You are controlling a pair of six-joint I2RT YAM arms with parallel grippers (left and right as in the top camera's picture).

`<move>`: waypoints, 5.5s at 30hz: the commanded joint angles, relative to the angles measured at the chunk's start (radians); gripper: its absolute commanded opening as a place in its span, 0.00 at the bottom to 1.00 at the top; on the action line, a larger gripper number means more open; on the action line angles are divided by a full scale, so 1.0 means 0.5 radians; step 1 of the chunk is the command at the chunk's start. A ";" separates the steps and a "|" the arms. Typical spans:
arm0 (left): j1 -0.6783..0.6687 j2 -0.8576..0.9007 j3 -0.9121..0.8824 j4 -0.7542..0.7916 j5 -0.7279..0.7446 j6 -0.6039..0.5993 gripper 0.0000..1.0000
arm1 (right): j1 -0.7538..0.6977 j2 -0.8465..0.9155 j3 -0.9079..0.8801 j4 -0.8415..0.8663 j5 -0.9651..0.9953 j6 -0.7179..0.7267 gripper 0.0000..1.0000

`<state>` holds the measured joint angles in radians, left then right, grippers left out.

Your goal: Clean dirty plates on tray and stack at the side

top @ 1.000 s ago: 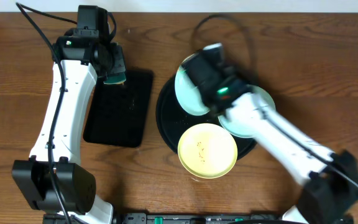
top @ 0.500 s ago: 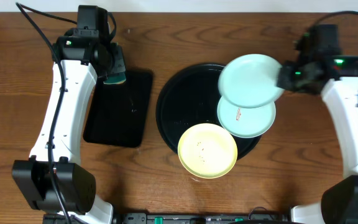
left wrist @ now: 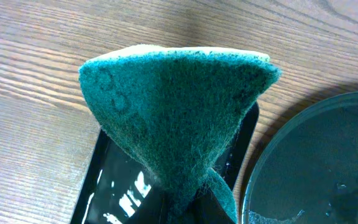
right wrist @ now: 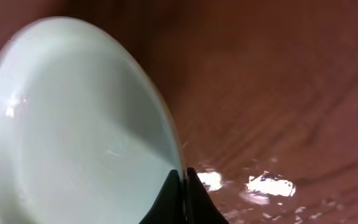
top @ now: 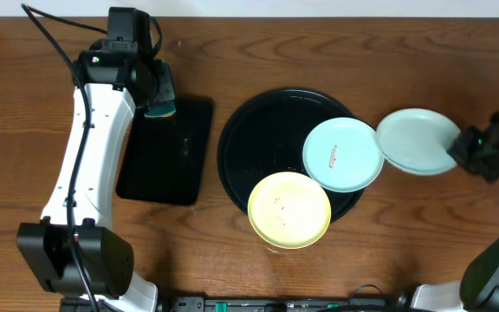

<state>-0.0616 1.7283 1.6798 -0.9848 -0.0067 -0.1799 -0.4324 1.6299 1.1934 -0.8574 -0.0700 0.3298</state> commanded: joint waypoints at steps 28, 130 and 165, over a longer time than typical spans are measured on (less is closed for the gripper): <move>0.005 -0.002 0.018 0.004 -0.025 -0.004 0.08 | -0.284 0.184 -0.478 0.781 0.095 0.004 0.33; 0.005 -0.002 0.014 0.000 -0.005 -0.004 0.08 | 1.942 0.232 -0.091 0.643 0.368 0.563 0.02; -0.546 0.217 -0.462 0.321 0.359 -0.002 0.08 | 1.942 0.526 -0.091 0.780 0.174 0.566 0.02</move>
<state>-0.3073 1.8061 1.4498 -0.8391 0.1627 -0.1806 0.5327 1.8847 1.1381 -0.4686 0.0177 0.5995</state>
